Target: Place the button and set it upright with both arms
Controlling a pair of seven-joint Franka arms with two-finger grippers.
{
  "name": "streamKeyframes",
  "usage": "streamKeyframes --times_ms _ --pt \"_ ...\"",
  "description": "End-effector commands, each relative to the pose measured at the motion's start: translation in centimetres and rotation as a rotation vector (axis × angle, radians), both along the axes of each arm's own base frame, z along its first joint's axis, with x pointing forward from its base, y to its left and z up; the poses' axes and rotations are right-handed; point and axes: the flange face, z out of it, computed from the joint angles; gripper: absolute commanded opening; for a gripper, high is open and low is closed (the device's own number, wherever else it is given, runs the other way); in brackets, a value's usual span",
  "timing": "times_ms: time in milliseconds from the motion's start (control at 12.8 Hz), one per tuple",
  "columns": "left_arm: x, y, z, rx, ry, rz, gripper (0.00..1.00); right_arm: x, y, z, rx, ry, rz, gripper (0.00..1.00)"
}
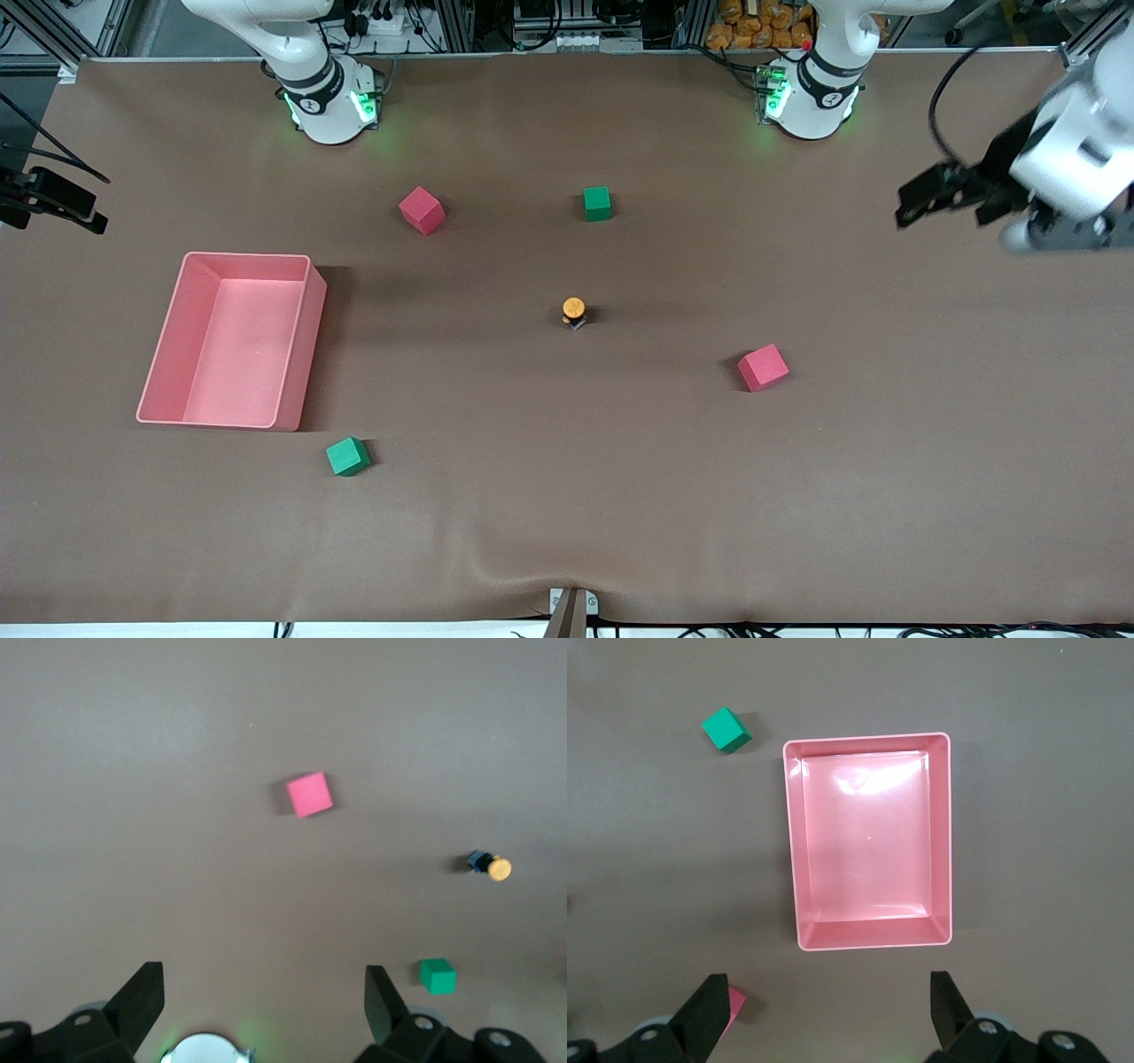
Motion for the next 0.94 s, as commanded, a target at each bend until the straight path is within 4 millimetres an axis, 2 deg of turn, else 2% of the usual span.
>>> streamKeyframes --times_ms 0,78,156,235,313,469,861 --pt "-1.5 2.2 -1.3 0.052 0.014 -0.032 1.00 -0.5 0.2 0.5 -0.016 0.015 0.011 1.00" --pt "-1.1 2.5 -1.6 0.057 0.015 -0.048 1.00 -0.5 0.2 0.5 -0.016 0.015 0.010 1.00" --pt "-1.7 3.1 -0.5 0.049 -0.004 -0.072 1.00 -0.5 0.2 0.5 -0.016 0.015 0.011 1.00" --pt "-3.3 3.2 1.0 0.044 -0.014 -0.076 1.00 -0.5 0.2 0.5 -0.016 0.015 0.010 1.00" --pt "-3.9 3.4 1.3 0.043 -0.011 -0.075 1.00 -0.5 0.2 0.5 -0.016 0.015 0.011 1.00" --pt "-3.4 4.6 0.7 0.008 0.003 -0.053 1.00 -0.5 0.2 0.5 -0.016 0.016 0.011 1.00" --pt "-3.0 4.4 -0.2 0.000 0.011 -0.050 1.00 -0.5 0.2 0.5 -0.016 0.015 0.010 1.00"
